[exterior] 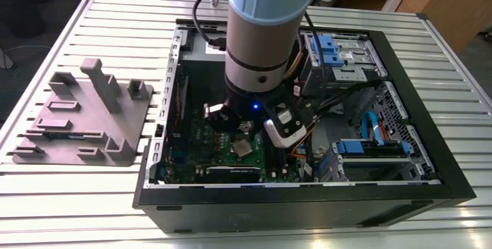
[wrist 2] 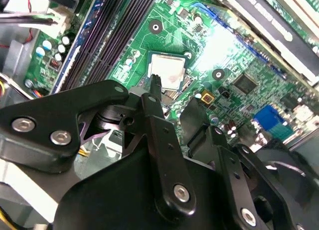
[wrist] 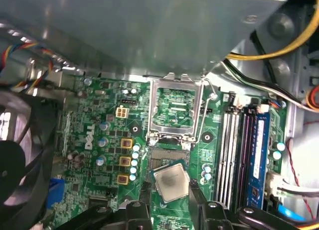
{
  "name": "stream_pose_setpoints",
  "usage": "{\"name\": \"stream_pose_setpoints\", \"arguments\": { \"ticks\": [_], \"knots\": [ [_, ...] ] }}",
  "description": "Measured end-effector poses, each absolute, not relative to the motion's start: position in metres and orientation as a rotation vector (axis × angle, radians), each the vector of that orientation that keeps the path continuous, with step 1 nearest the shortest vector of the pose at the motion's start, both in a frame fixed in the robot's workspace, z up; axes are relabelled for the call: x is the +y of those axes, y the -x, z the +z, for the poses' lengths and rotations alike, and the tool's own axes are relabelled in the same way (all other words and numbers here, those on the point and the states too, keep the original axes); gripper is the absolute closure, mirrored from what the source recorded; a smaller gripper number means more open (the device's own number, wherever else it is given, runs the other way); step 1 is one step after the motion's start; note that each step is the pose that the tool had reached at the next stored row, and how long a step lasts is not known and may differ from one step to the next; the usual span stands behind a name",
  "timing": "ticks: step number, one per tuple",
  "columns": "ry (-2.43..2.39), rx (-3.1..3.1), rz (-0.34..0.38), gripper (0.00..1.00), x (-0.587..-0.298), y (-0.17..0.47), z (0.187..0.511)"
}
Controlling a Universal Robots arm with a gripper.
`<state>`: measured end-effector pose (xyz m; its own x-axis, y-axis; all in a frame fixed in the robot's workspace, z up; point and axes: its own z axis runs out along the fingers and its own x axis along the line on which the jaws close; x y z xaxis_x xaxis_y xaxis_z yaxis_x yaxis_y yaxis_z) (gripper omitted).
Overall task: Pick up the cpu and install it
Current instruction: 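Place the cpu into insertion slot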
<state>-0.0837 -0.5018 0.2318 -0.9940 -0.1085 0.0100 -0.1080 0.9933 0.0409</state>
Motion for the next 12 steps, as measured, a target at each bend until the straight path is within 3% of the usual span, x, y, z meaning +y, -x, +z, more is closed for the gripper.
{"name": "stream_pose_setpoints", "arguments": {
  "ticks": [12],
  "knots": [
    [-0.509, -3.083, -0.06, 0.57, -0.5018, 0.0837, 0.2257]
  ]
}}
